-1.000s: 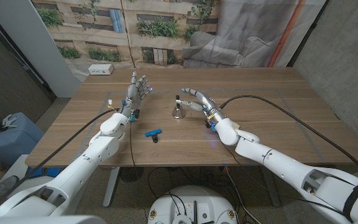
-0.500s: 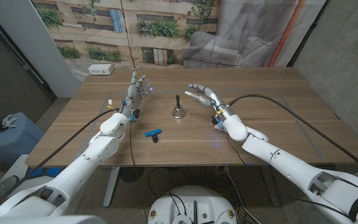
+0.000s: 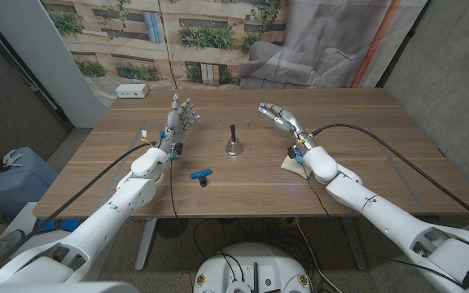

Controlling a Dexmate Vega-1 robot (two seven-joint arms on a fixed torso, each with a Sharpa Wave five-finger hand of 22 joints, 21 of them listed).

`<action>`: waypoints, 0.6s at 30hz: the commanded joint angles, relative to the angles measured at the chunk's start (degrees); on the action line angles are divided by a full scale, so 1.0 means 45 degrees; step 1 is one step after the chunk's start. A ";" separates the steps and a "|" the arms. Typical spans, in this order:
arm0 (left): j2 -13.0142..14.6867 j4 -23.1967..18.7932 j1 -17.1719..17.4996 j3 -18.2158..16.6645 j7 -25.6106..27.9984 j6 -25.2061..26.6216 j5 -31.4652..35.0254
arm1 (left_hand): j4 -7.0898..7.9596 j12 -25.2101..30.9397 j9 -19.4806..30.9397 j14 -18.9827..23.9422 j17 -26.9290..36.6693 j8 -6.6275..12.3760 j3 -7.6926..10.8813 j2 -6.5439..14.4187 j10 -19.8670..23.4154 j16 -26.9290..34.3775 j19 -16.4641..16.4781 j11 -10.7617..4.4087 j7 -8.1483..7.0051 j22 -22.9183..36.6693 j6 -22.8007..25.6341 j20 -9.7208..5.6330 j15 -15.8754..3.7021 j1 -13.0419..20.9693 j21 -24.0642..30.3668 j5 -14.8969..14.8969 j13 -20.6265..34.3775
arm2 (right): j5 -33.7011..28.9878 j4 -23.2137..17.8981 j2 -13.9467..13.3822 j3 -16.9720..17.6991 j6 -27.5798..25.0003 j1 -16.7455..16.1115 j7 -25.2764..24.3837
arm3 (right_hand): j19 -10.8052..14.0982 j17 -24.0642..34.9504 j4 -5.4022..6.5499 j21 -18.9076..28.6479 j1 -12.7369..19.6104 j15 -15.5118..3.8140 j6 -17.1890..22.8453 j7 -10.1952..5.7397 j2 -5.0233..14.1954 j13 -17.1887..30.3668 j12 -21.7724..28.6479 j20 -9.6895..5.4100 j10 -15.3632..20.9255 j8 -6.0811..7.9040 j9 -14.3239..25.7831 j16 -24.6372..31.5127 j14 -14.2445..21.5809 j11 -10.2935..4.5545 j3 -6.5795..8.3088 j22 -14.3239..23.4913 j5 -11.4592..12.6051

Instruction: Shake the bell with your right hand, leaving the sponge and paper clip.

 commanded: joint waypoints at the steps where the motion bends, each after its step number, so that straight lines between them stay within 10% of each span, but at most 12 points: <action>1: -0.0005 0.0005 -0.0005 0.0001 0.0000 0.0003 0.0004 | 0.0088 0.0075 0.0057 0.0118 0.0060 0.0076 0.0004 0.0103 0.0042 0.0073 0.0098 -0.0043 -0.0079 0.0073 0.0006 0.0018 -0.1264 0.0035 0.0088 0.0087 0.0066 | 0.1979 -0.0526 -0.0065 0.0891 -0.0353 -0.0575 0.0805 | -0.0134 -0.0008 0.0083 -0.0011 -0.0103 -0.0081 -0.0183 0.0049 0.0049 -0.0003 -0.0052 -0.0044 -0.0165 -0.0051 -0.0005 -0.0015 -0.0114 0.0020 0.0004 0.0030 -0.0064; 18: -0.0007 0.0000 0.0000 0.0002 0.0004 0.0002 0.0003 | 0.0088 0.0072 0.0057 0.0114 0.0060 0.0077 0.0004 0.0103 0.0036 0.0071 0.0092 -0.0106 -0.0078 0.0073 0.0009 0.0011 -0.1240 0.0036 0.0086 0.0087 0.0066 | 0.4750 -0.0523 0.0189 0.1955 -0.0442 -0.1172 0.1735 | -0.0237 -0.0046 0.0380 0.0026 -0.0734 0.0071 -0.0717 0.0366 0.0304 -0.0055 -0.0013 -0.0044 -0.0429 -0.0106 -0.0045 -0.0032 -0.0421 0.0127 -0.0095 0.0033 -0.0102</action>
